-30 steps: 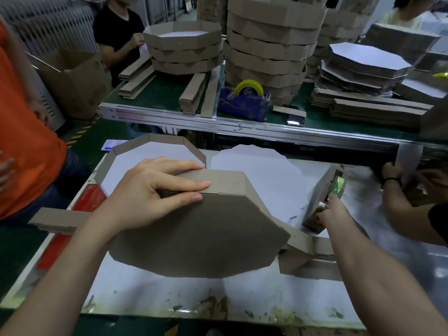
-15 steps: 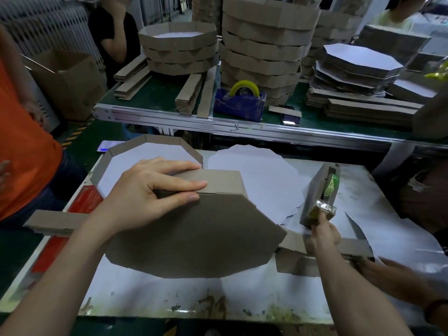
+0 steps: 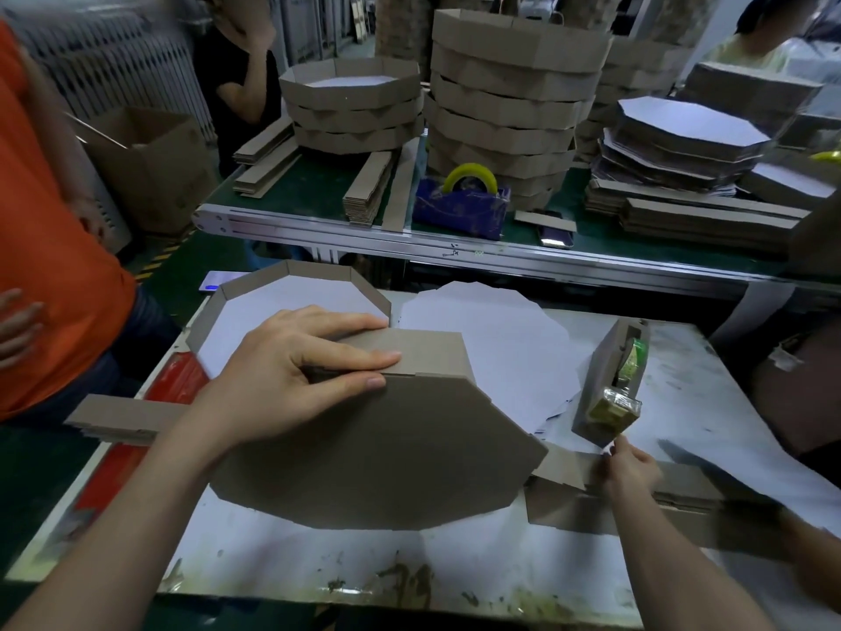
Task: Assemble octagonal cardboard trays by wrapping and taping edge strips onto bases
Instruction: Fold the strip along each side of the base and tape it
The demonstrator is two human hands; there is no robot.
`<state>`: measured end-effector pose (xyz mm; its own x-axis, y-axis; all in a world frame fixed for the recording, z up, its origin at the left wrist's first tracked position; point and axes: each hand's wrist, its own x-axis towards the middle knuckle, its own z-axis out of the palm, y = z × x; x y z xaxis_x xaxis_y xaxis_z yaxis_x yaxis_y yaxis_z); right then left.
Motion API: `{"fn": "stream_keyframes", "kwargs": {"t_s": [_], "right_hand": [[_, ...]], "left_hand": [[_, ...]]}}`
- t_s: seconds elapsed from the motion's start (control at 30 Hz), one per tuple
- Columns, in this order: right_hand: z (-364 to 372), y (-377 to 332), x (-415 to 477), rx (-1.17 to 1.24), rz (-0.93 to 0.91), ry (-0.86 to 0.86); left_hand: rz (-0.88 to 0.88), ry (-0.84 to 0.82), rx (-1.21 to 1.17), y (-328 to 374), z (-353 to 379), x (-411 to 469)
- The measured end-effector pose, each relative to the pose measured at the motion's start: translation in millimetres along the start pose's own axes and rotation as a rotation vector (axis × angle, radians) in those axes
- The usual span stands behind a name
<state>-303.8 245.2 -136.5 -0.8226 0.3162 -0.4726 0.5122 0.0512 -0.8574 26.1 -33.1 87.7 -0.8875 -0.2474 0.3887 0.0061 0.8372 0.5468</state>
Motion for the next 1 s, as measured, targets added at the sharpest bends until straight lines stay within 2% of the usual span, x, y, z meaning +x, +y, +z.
{"fn": "stream_keyframes", "kwargs": {"t_s": [0.17,0.33,0.53,0.6,0.73,0.9,1.0], "right_hand": [[10.9,-30.9,-35.6,-0.029,-0.16,-0.109],[40.3,-84.6,-105.9,-0.072,-0.377,-0.396],[45.4,-137.6,-218.0,-0.09,-0.617,-0.616],[40.8,-145.3,-251.9,-0.106,-0.606,-0.741],[30.1,-143.6,-307.1,0.032,-0.595,-0.91],[15.2,-125.3,-341.1,0.081,-0.443,-1.132],[6.3,-108.2,-348.5,0.106,-0.369,-1.195]], "left_hand": [[-0.003,-0.026,-0.001,-2.3,-1.1,2.7],[0.001,-0.012,0.006,-4.9,0.9,1.1],[0.058,-0.028,0.079,-7.0,1.1,-3.0],[0.075,-0.019,0.092,-8.1,1.7,-4.7],[0.03,0.014,0.073,-12.1,3.7,-8.2],[-0.013,0.009,-0.001,-17.0,4.8,-12.9],[-0.017,0.017,-0.034,-19.0,5.0,-16.0]]}}
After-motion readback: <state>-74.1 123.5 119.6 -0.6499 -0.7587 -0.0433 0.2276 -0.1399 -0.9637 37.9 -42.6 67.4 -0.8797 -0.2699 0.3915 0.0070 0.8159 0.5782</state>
